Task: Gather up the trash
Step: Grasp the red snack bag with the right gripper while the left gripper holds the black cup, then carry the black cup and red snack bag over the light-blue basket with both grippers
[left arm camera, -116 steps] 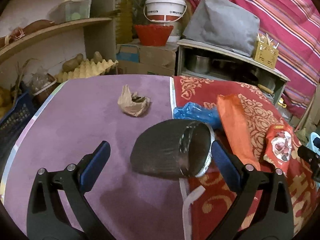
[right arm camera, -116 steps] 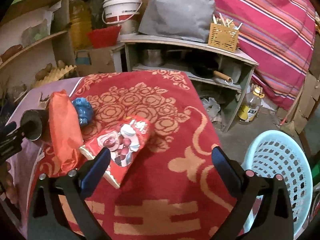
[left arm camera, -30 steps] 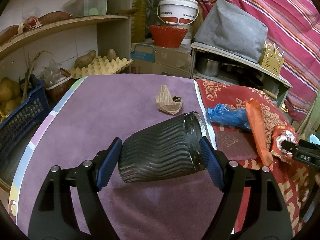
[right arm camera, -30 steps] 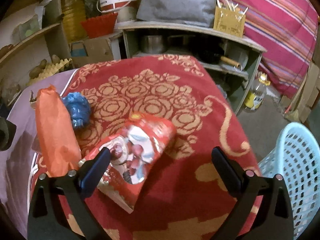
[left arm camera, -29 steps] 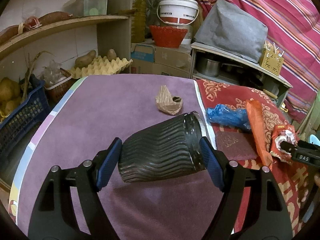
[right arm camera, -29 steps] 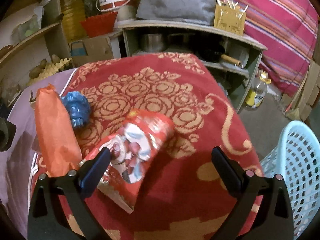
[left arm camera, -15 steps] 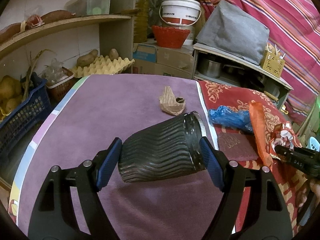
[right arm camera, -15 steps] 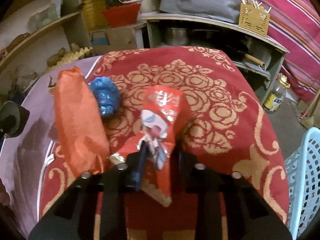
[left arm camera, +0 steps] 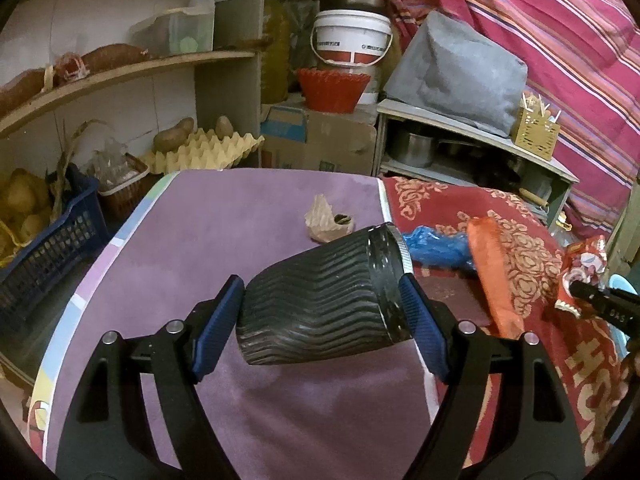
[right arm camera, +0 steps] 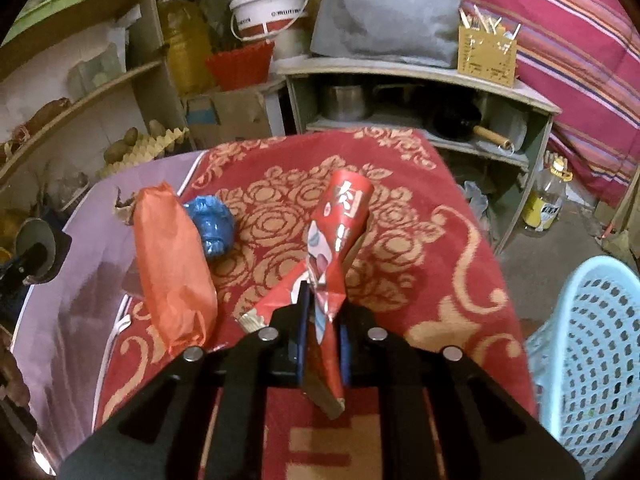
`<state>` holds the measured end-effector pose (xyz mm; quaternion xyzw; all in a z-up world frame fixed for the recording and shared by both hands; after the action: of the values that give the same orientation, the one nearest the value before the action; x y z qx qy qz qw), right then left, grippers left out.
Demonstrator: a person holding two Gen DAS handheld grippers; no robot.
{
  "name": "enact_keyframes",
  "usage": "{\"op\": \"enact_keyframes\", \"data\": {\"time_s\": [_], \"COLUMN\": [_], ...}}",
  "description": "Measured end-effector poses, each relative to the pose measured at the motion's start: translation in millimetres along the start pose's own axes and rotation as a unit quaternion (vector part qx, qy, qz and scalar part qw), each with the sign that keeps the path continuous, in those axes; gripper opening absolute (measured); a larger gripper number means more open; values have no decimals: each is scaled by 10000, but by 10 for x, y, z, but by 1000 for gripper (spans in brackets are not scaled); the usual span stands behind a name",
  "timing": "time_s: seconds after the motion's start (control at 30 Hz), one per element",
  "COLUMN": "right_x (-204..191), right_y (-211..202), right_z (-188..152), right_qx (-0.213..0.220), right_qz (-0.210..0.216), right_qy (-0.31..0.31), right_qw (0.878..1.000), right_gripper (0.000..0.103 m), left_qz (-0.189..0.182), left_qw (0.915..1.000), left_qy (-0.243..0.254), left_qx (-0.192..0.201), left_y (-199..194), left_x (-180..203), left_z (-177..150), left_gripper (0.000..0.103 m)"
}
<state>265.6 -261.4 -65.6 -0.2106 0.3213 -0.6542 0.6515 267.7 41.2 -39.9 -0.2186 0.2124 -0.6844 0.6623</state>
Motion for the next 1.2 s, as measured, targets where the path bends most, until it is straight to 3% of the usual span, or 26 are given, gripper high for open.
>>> {"op": "enact_keyframes", "data": {"time_s": [0.5,0.87,1.2], "right_x": [858,1627,2378], "right_y": [-670,-1097,-1444], "right_z": [-46,-200,-444], "right_qx": [327,491,566], "right_qz": [-323,-696,-906], "right_qy": [317,728,1137], "right_qw": [9984,9937,9878], "right_gripper": [12,12,12], "left_qz": [-303,-855,-1481], "left_qw": [9989,9944,9845], "left_qy": [292,572,894], "left_qx": [182,259,275], "left_y": [-328,-476,-559], "left_x": [657,1517,2485], "left_z": [30,12,-87], "left_gripper": [77,77,77]}}
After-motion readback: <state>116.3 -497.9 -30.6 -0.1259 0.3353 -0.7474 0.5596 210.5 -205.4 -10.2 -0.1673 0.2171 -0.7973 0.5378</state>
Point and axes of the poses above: each gripper's, at about its wrist camera, not at the fingertips, and y roughly the way its jaws point, x to its right, z to its top, the point moved 6 cm from there along y, roughly the way its jaws point, and after that the axes turned 3 degrees about y, right-handed, at the moved point
